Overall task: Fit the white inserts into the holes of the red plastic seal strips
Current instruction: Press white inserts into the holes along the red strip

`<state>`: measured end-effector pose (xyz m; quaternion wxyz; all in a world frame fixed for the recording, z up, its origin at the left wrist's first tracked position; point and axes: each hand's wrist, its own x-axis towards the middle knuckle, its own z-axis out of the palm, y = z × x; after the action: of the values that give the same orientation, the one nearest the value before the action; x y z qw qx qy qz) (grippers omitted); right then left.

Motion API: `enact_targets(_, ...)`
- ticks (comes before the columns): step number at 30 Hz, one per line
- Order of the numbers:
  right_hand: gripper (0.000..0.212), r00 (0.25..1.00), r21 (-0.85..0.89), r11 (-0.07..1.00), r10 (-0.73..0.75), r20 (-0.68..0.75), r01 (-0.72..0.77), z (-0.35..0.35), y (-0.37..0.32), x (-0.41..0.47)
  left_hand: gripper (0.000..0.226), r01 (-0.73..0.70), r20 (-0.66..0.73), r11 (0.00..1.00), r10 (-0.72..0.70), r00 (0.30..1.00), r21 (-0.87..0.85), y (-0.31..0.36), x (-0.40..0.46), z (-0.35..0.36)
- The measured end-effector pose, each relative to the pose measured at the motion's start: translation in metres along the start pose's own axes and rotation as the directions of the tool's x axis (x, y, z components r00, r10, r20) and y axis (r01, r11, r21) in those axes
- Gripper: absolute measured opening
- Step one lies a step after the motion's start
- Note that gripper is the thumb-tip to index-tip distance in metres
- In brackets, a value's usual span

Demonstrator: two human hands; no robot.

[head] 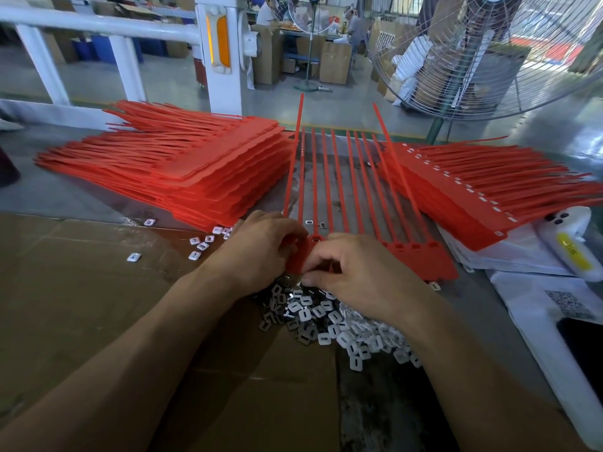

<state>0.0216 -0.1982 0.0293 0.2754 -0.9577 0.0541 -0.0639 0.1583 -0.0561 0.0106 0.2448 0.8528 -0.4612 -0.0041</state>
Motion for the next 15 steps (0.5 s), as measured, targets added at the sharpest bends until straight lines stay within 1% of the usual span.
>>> enact_targets(4,0.005,1.0,-0.034,0.999,-0.003,0.004,0.003,0.0046,-0.0015,0.0017,0.035,0.007,0.01,1.0,-0.007,1.0,0.007,0.0006,0.0005,0.0001)
enact_targets(10,0.002,0.999,-0.07,0.997,-0.022,-0.038,0.019,0.007,-0.0043,0.0015,0.034,0.008,0.014,1.0,-0.008,1.0,0.006,0.0007,0.0014,0.0007)
enact_targets(13,0.003,0.996,-0.081,0.997,-0.029,-0.086,0.022,0.0065,-0.0072,0.0009,0.035,0.0,0.012,1.0,0.0,1.0,0.007,-0.0001,0.0018,0.0007)
enact_targets(15,0.004,0.989,-0.046,0.999,-0.006,-0.15,-0.001,0.0051,-0.0071,0.0012,0.035,-0.004,0.013,1.0,0.004,1.0,0.006,-0.0008,0.0021,0.0011)
